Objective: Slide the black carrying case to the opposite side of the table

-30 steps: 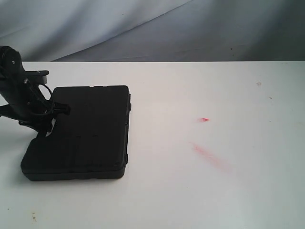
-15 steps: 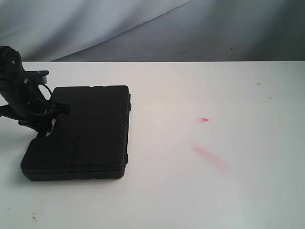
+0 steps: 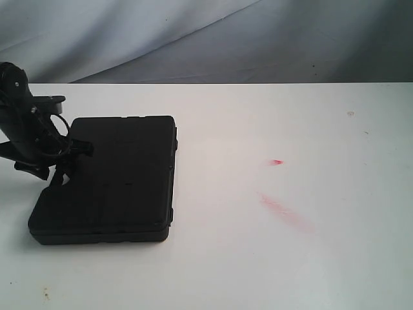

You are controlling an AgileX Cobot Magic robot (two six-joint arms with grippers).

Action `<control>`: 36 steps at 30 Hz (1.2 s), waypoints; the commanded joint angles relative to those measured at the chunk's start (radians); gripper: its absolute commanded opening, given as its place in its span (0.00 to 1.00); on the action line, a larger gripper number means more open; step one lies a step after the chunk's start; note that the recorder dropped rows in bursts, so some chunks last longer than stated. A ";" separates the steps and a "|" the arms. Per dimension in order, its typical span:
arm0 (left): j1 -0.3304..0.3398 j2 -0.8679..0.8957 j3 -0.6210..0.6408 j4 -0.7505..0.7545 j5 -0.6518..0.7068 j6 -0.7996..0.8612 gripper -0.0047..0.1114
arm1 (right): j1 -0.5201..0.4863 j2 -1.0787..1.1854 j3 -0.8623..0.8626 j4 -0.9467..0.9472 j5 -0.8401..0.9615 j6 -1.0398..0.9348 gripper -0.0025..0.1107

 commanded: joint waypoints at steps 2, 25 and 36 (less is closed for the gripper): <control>0.002 -0.021 -0.001 0.004 0.010 0.009 0.50 | -0.004 -0.007 0.004 -0.004 -0.001 0.002 0.02; 0.002 -0.476 0.186 -0.057 -0.012 0.011 0.04 | -0.004 -0.007 0.004 -0.004 -0.001 0.002 0.02; 0.002 -0.740 0.508 -0.087 -0.247 0.011 0.04 | -0.004 -0.007 0.004 -0.004 -0.001 0.002 0.02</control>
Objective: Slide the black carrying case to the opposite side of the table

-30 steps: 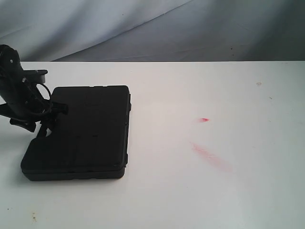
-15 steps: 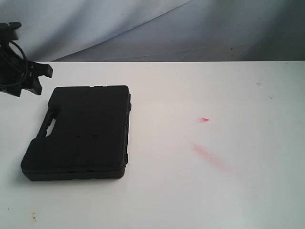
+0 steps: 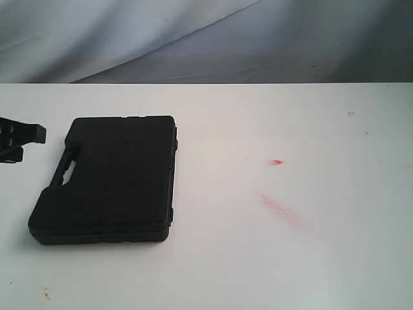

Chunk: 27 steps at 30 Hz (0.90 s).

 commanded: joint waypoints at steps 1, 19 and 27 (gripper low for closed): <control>0.002 -0.111 0.084 -0.031 -0.102 0.005 0.04 | -0.004 -0.007 0.004 -0.004 -0.001 0.002 0.02; 0.002 -0.563 0.193 -0.068 -0.086 0.003 0.04 | -0.004 -0.007 0.004 -0.004 -0.001 0.000 0.02; 0.002 -0.703 0.197 -0.068 -0.040 0.003 0.04 | -0.004 -0.007 0.004 -0.004 -0.001 0.000 0.02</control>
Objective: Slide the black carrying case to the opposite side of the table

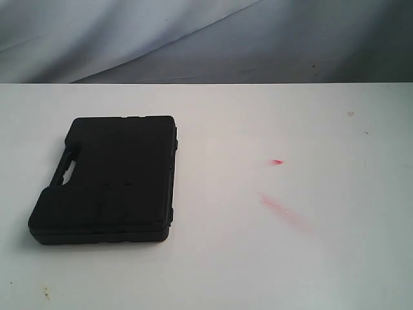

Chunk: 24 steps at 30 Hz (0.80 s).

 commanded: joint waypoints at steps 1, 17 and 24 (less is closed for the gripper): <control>0.002 -0.078 0.014 -0.010 0.013 0.003 0.04 | -0.004 -0.007 0.004 -0.004 -0.001 0.000 0.02; 0.002 -0.427 0.327 0.077 -0.211 0.011 0.04 | -0.004 -0.007 0.004 -0.004 -0.001 0.002 0.02; 0.002 -0.550 0.431 0.125 -0.312 0.011 0.04 | -0.004 -0.007 0.004 -0.004 -0.001 0.002 0.02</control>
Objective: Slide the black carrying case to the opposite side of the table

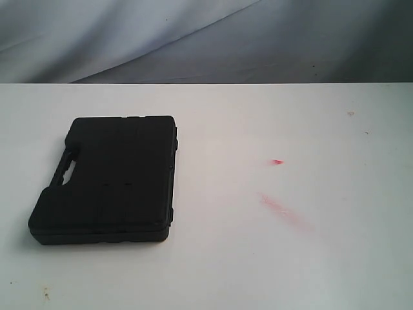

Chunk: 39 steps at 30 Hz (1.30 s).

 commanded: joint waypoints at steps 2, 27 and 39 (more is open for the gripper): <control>0.002 -0.092 0.070 0.031 -0.078 0.004 0.04 | -0.004 -0.007 0.004 -0.004 -0.001 0.002 0.02; 0.002 -0.216 0.285 0.080 -0.247 0.002 0.04 | -0.004 -0.007 0.004 -0.004 -0.001 0.002 0.02; 0.002 -0.216 0.285 0.128 -0.227 0.002 0.04 | -0.004 -0.007 0.004 -0.004 -0.001 0.002 0.02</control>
